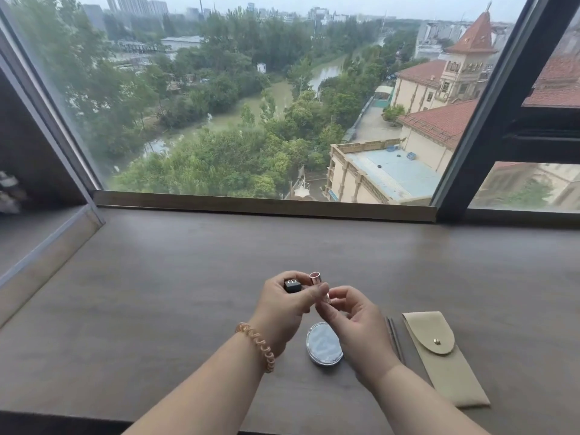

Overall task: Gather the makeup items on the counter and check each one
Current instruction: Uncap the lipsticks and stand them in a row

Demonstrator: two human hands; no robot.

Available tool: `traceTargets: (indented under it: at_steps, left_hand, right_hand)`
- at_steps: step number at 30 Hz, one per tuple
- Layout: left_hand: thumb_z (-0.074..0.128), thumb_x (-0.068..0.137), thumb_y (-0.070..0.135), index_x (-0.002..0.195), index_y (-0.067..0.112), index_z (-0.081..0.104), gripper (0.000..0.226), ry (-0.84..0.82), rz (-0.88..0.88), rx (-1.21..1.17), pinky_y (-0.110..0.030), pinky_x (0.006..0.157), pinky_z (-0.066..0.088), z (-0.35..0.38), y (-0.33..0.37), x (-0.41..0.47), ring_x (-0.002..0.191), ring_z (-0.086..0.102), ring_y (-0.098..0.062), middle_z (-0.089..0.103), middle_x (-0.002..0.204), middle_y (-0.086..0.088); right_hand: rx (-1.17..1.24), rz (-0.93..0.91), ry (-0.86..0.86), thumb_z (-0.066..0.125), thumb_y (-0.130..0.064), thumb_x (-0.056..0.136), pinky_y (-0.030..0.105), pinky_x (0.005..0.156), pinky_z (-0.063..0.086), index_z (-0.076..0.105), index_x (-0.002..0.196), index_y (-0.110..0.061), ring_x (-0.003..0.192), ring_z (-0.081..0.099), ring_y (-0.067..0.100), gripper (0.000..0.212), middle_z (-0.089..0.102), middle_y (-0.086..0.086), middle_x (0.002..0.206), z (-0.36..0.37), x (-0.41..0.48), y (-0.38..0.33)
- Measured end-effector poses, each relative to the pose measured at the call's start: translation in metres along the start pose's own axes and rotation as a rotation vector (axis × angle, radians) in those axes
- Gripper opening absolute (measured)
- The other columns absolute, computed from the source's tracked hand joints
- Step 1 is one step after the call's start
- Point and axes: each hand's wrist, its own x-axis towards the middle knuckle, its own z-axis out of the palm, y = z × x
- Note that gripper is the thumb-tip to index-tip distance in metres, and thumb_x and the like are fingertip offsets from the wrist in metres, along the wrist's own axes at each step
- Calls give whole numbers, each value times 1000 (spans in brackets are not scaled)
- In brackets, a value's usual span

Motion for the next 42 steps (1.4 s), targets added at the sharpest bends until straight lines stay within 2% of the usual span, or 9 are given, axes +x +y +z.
traceTargets:
  at_steps: [7,11,15,19,24,29,33,37,42]
  left_hand:
    - [74,74,3,81,-1,65,12,-78,-7,29,-17,48,41,-15,-9,3,46,52,-6,64,59,-1]
    - [71,77,0,79,-1,64,8,-73,-23,42,-16,46,41,-20,-16,3,43,52,-4,63,54,1]
    - [71,78,3,84,-2,64,11,-31,-48,12,-16,45,40,-26,-19,6,41,49,-6,63,52,1]
    - [74,76,8,77,7,67,7,-12,-72,42,-20,49,41,-28,-25,8,46,47,-9,65,56,0]
    - [72,78,6,77,7,67,5,-7,-68,11,-18,46,41,-29,-26,9,44,47,-9,63,54,0]
    - [71,78,4,76,8,67,6,-23,-81,37,-19,48,41,-30,-30,9,47,46,-11,63,57,-2]
    - [71,79,5,78,8,68,5,-18,-68,75,-19,49,42,-32,-34,9,47,46,-10,65,59,0]
    - [74,76,5,81,8,66,10,-46,-93,115,-17,47,41,-33,-40,7,47,49,-7,66,60,2]
    - [72,65,31,92,23,65,29,-14,-97,308,-25,57,41,-44,-57,3,59,48,-15,54,69,-7]
  right_hand:
    - [209,209,-213,67,-47,78,30,82,43,70,93,-17,84,62,14,34,69,4,89,-1,6,13]
    - [197,159,-195,81,-19,70,25,73,51,59,112,-15,75,64,18,48,65,15,80,6,13,19]
    - [311,201,-231,67,-24,79,28,85,50,54,123,-17,90,68,22,47,73,10,94,9,13,22]
    - [175,183,-223,82,-9,64,19,70,50,51,124,-22,75,65,9,69,61,6,81,12,15,23]
    - [244,190,-254,69,-2,80,20,74,51,55,123,-13,79,65,16,47,66,14,81,13,16,26]
    - [159,201,-225,81,-17,61,20,71,50,60,118,-21,73,59,13,61,53,9,81,13,19,30]
    - [193,193,-272,73,-3,77,20,71,51,60,116,-9,75,66,16,42,66,15,82,12,20,33]
    - [45,151,-277,79,-14,73,34,82,54,68,107,-16,87,69,25,36,73,13,91,9,23,39]
    - [-183,151,-241,77,-25,73,34,87,52,75,84,-24,89,67,14,11,74,-2,84,10,30,54]
